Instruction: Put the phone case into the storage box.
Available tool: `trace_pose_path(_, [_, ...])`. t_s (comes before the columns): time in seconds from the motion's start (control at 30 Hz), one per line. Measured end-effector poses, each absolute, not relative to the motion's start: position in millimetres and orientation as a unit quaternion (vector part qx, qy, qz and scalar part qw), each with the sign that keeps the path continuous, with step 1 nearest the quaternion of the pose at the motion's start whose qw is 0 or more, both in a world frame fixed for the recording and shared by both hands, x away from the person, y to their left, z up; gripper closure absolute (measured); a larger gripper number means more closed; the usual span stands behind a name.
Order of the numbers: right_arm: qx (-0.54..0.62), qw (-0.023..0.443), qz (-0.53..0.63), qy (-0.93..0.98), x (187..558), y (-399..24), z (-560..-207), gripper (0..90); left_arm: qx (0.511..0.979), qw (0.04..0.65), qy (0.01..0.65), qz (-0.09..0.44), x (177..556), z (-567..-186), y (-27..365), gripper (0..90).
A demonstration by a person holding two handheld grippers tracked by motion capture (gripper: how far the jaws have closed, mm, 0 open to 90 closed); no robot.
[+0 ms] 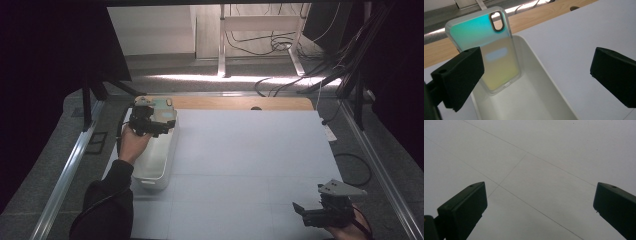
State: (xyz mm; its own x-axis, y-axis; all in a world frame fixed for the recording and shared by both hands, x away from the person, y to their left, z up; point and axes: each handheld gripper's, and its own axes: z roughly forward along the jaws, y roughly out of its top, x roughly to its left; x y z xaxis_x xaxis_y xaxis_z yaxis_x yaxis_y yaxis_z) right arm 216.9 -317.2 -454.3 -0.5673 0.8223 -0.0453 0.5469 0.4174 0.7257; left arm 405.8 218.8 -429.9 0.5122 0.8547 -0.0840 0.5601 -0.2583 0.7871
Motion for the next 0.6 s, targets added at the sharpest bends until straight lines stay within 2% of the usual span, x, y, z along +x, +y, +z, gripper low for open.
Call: trace_pose_path(0.6, [0.419, 0.202, 0.341, 0.817, 216.9, -317.3, -454.2, 0.0, 0.779, 0.418, 0.434, 0.173, 388.4, -429.8, 214.5, 0.0])
